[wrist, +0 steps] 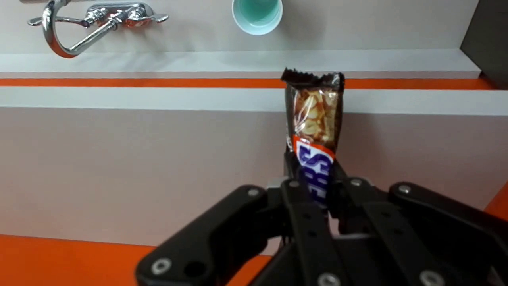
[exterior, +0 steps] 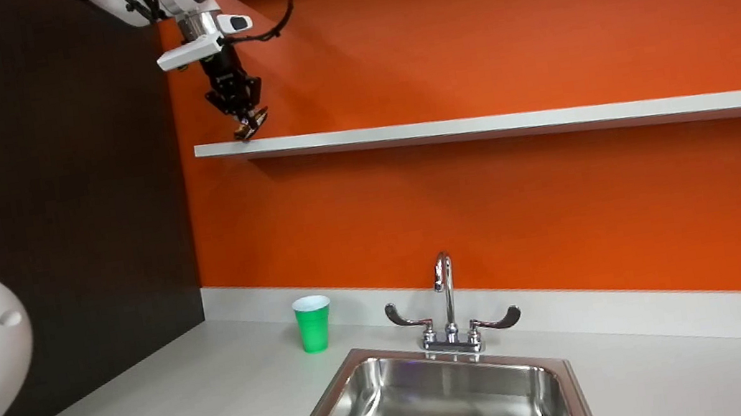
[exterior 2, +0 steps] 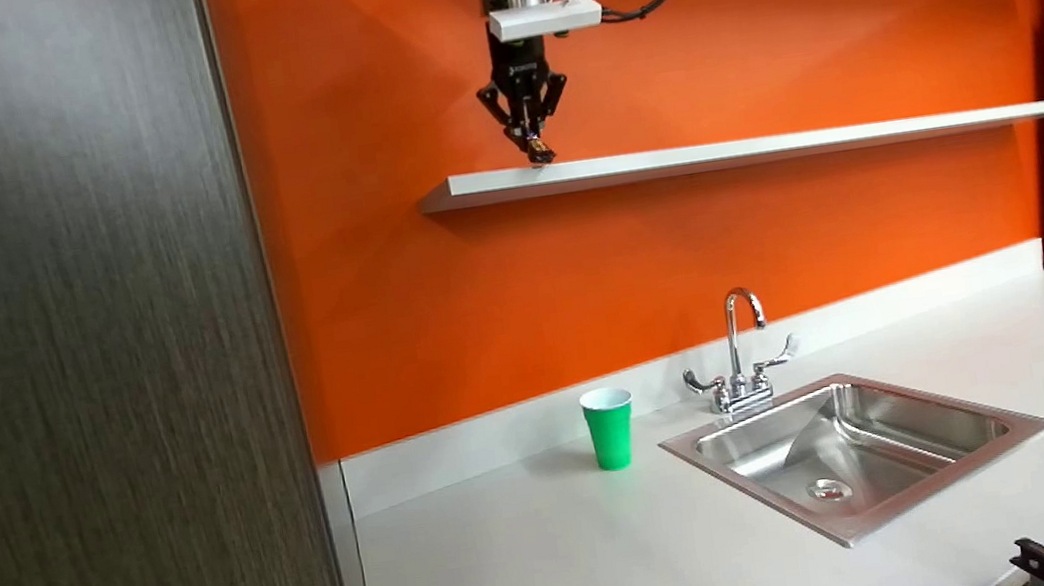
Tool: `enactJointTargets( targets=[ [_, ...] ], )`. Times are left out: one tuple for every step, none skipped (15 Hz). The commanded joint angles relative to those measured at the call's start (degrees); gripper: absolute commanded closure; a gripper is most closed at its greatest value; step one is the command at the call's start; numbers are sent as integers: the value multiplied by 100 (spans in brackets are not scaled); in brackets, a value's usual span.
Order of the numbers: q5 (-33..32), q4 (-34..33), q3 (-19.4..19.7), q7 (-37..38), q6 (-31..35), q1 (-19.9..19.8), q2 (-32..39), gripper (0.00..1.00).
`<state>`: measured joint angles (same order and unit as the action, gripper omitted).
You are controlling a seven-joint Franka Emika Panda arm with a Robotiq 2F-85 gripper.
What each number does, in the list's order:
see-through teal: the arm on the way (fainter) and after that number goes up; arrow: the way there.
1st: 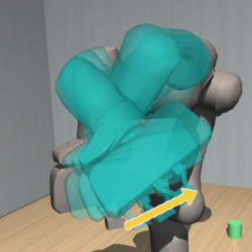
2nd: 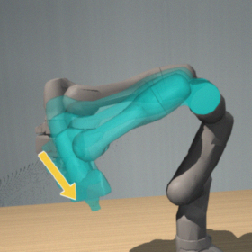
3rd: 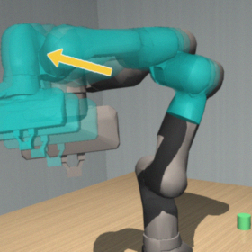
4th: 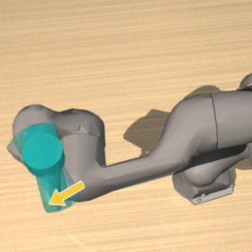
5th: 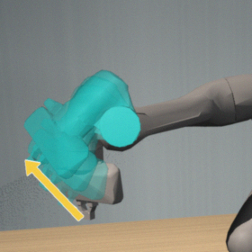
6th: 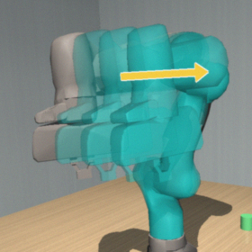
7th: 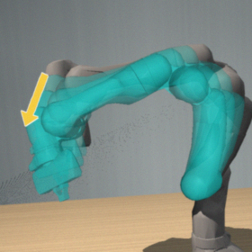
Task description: Put the chocolate bar on the bottom shelf
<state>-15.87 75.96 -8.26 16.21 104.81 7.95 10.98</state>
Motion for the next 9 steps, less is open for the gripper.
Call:
enactJointTargets(
  targets=[
    [-113, -788, 152, -128, -281, 180, 500, 96],
    [-109, -885, 186, -128, -292, 208, 585, 96],
    [-136, -935, 99, -108, -285, 136, 644, 96],
    [-139, -1028, 111, -102, -317, 154, 716, 96],
    [-141, -1109, 115, -96, -344, 159, 781, 96],
    [-142, -1174, 120, -72, -361, 162, 833, 85],
    [-133, -1228, 121, -68, -375, 159, 872, 59],
    [-129, -1264, 122, -61, -387, 157, 896, 59],
    [-117, -1267, 120, -57, -395, 152, 895, 54]
  ],
)
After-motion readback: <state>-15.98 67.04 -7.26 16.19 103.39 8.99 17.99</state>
